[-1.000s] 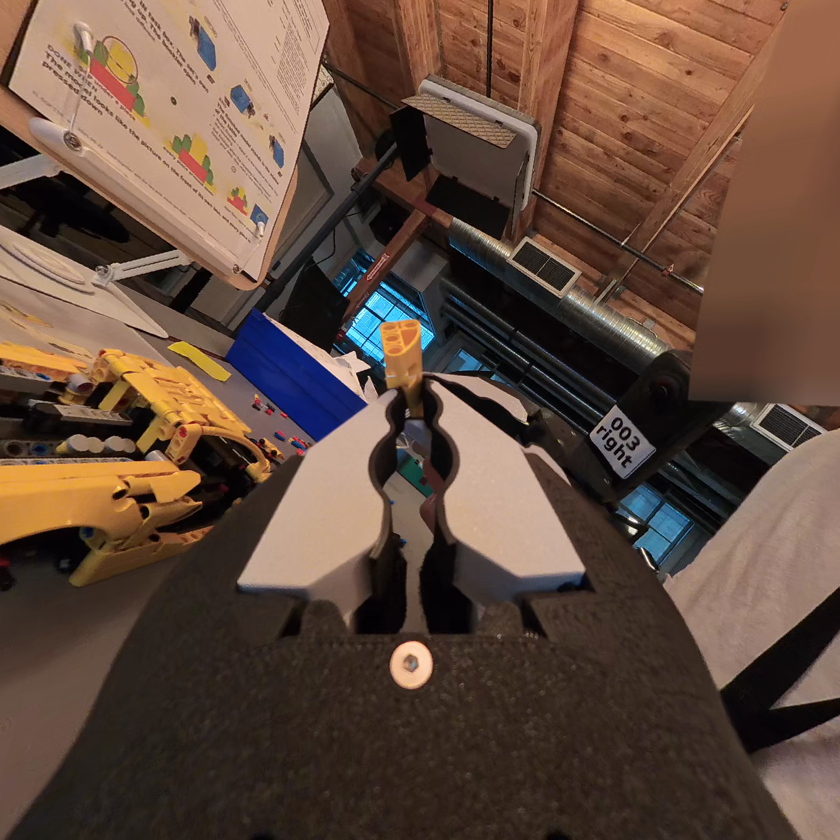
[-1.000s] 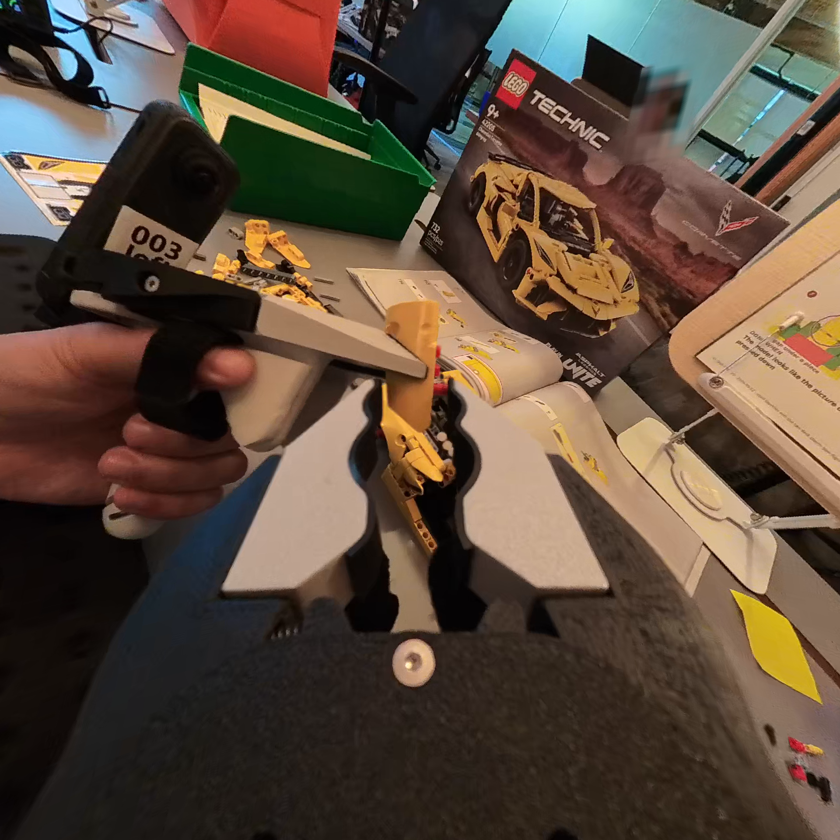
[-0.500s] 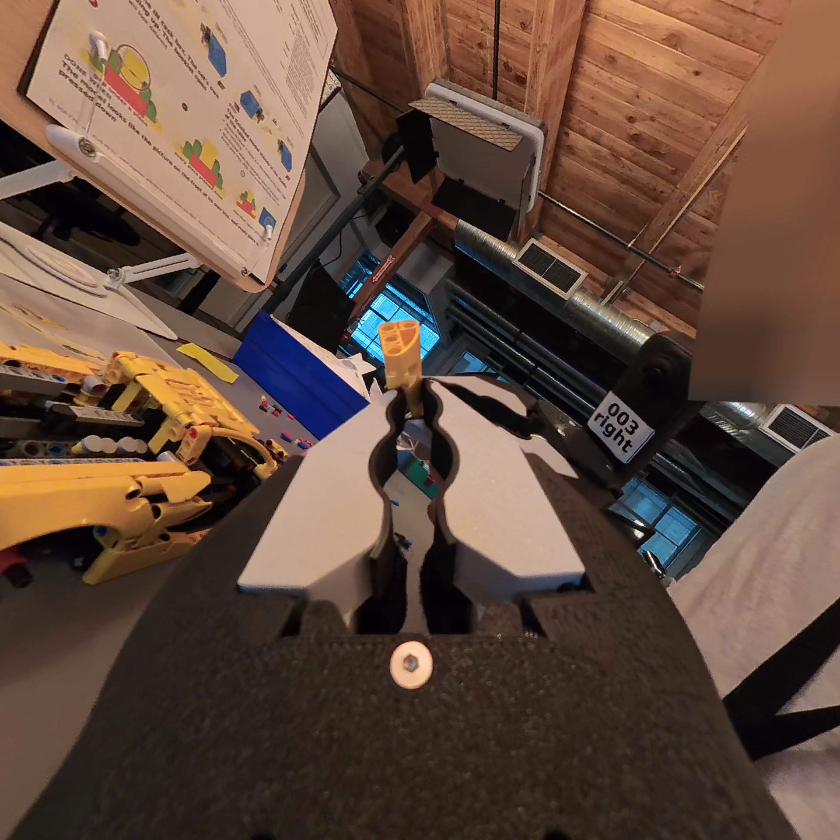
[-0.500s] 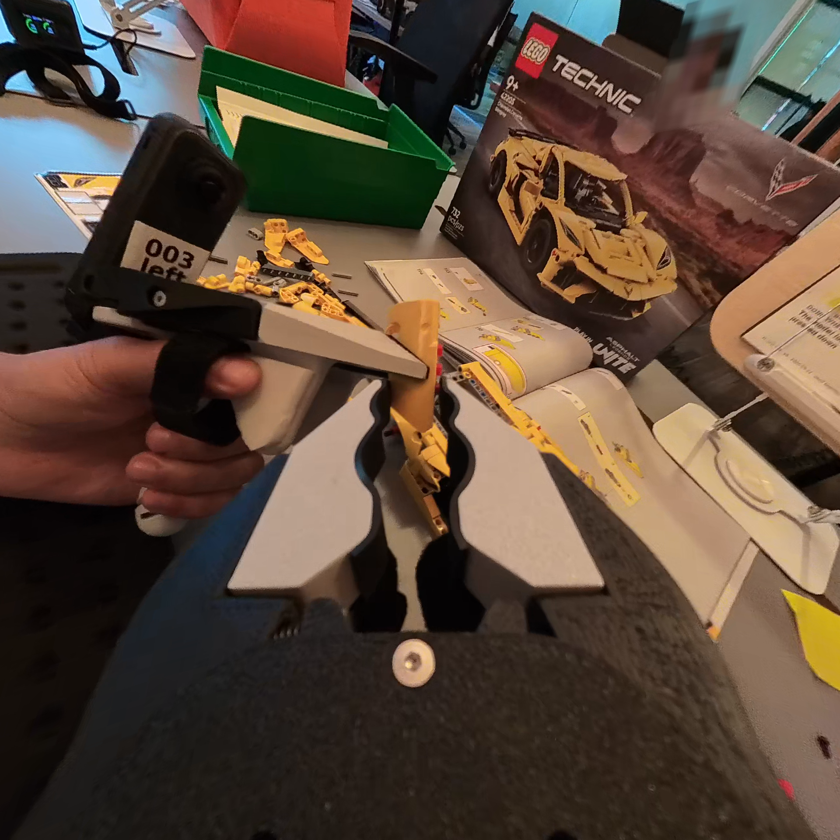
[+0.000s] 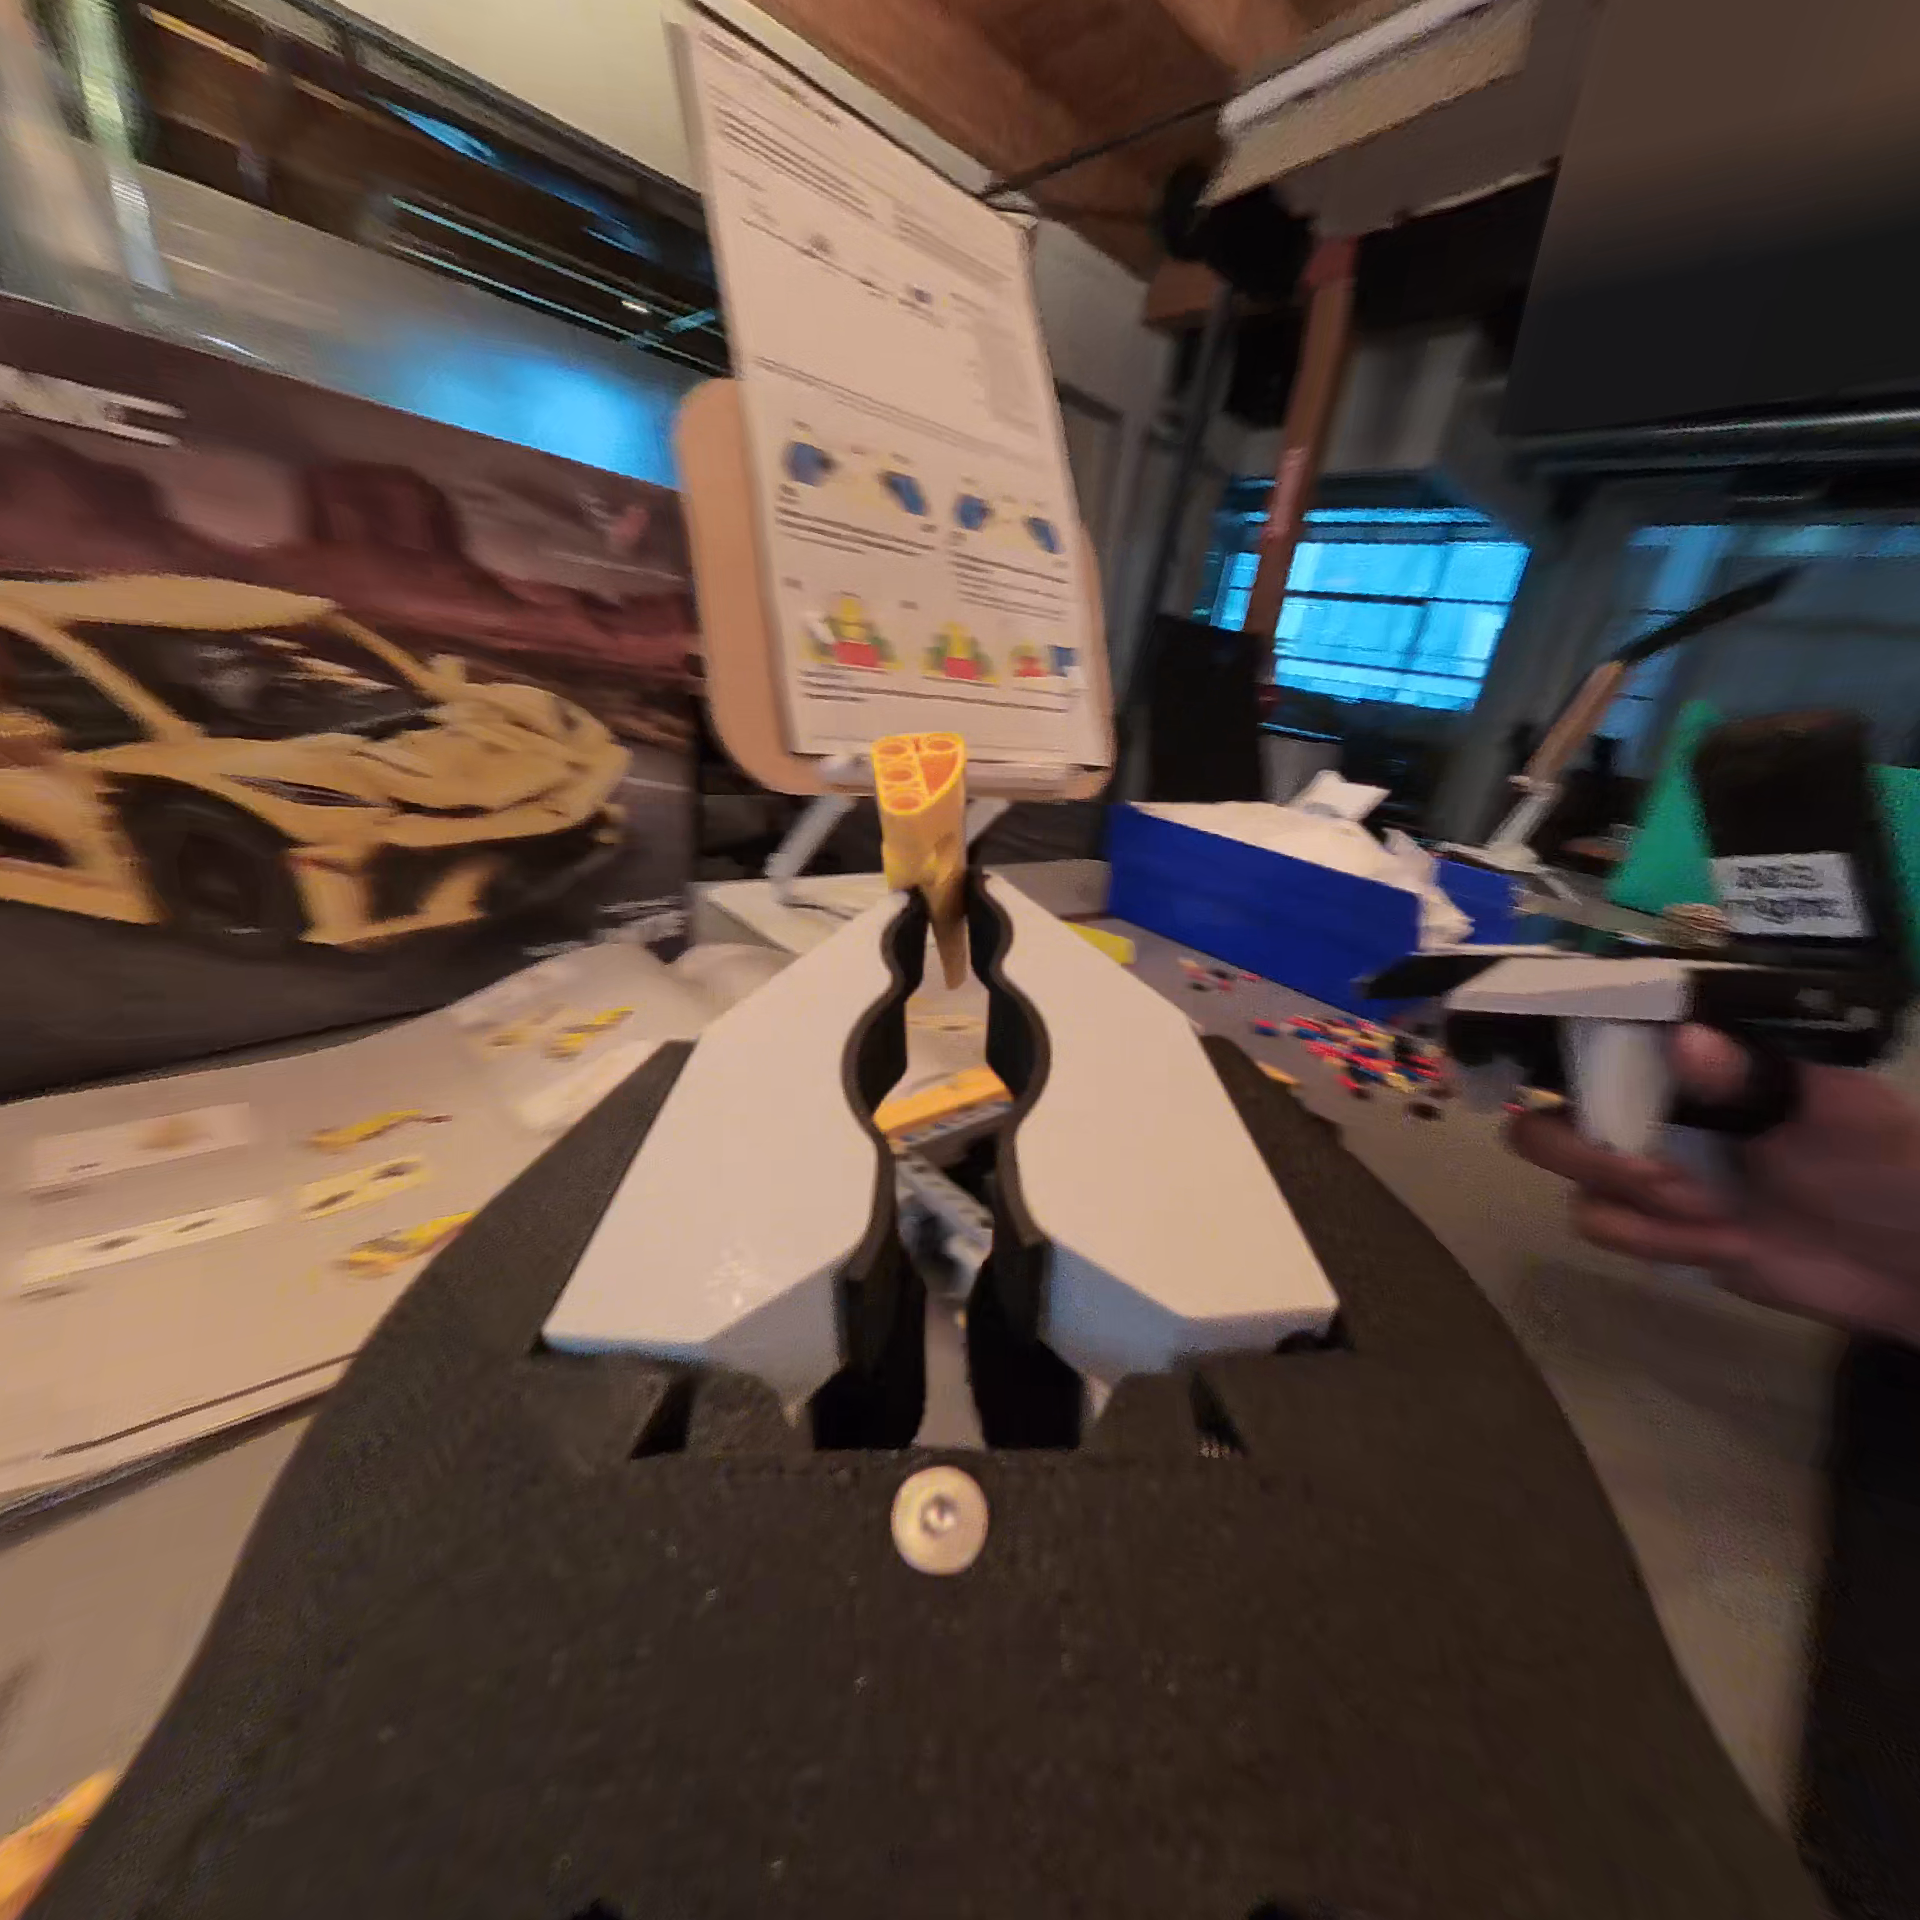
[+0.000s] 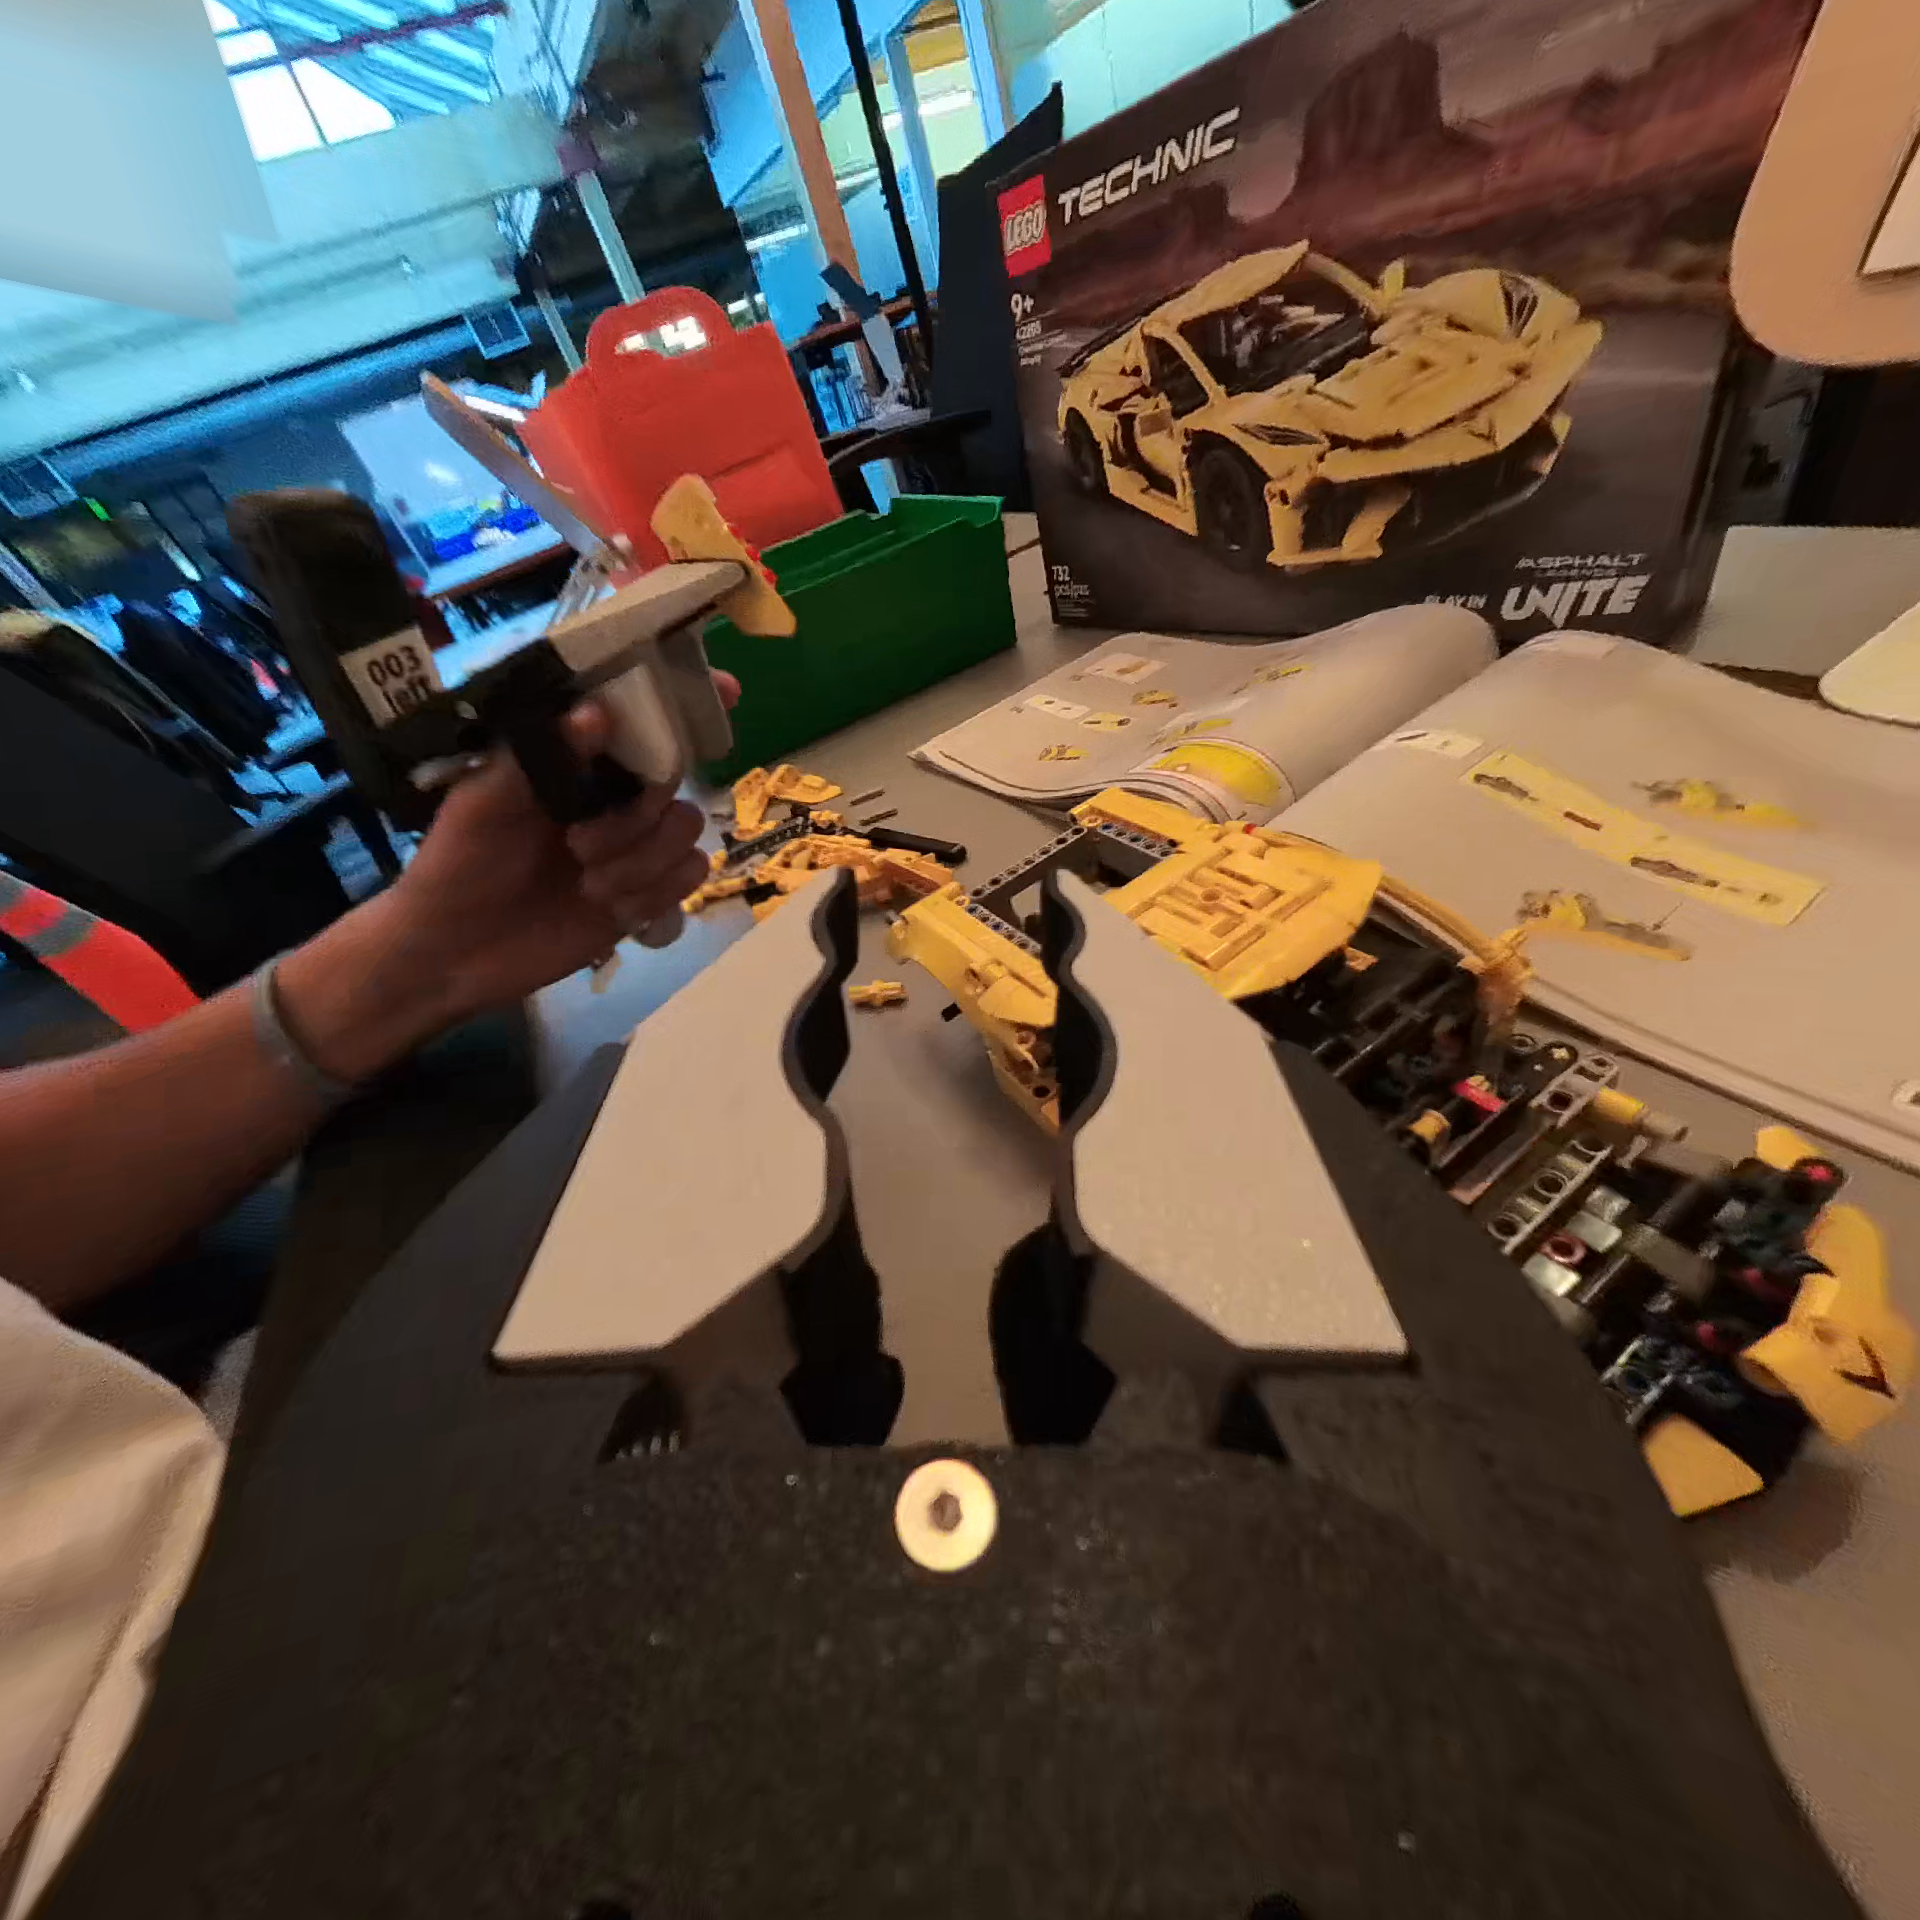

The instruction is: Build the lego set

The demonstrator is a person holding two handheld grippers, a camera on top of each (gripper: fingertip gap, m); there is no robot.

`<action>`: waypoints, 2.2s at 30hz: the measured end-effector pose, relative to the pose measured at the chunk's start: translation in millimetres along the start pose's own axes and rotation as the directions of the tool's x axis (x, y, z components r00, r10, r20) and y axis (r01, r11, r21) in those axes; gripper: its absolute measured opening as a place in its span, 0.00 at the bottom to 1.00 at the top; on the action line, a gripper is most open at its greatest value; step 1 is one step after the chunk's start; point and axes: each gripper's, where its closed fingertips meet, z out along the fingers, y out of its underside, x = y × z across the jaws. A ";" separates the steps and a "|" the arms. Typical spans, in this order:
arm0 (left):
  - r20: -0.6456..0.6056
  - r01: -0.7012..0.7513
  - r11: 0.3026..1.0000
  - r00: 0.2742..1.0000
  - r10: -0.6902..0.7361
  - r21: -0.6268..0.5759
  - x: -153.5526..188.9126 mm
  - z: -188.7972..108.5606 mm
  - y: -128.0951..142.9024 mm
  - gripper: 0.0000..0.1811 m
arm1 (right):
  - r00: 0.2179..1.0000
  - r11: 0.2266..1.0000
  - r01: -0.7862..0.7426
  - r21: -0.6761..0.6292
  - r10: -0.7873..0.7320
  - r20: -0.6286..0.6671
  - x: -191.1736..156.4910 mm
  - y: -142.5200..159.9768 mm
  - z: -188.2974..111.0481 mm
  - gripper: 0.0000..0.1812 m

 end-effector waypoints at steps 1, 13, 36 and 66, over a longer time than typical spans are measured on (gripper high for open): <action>0.046 -0.008 1.000 0.999 0.008 0.011 -14.3 -3.5 -2.3 0.04 | 1.000 1.000 -0.018 0.015 0.018 -0.002 3.1 -1.1 -0.9 0.17; -0.008 0.420 0.898 0.906 -0.422 0.134 -57.4 -15.3 -2.1 0.04 | 0.998 0.998 -0.057 0.001 0.057 0.023 18.0 4.0 11.5 0.11; 0.019 -0.813 0.575 0.576 0.817 -0.094 28.5 5.3 25.6 0.04 | 0.987 0.999 -0.030 -0.045 0.037 0.158 -18.9 12.2 12.5 0.14; -0.157 -0.736 0.674 0.660 0.735 0.062 113.9 8.5 37.0 0.04 | 0.638 0.841 -0.502 -0.201 0.517 0.570 -77.7 -12.9 30.3 0.41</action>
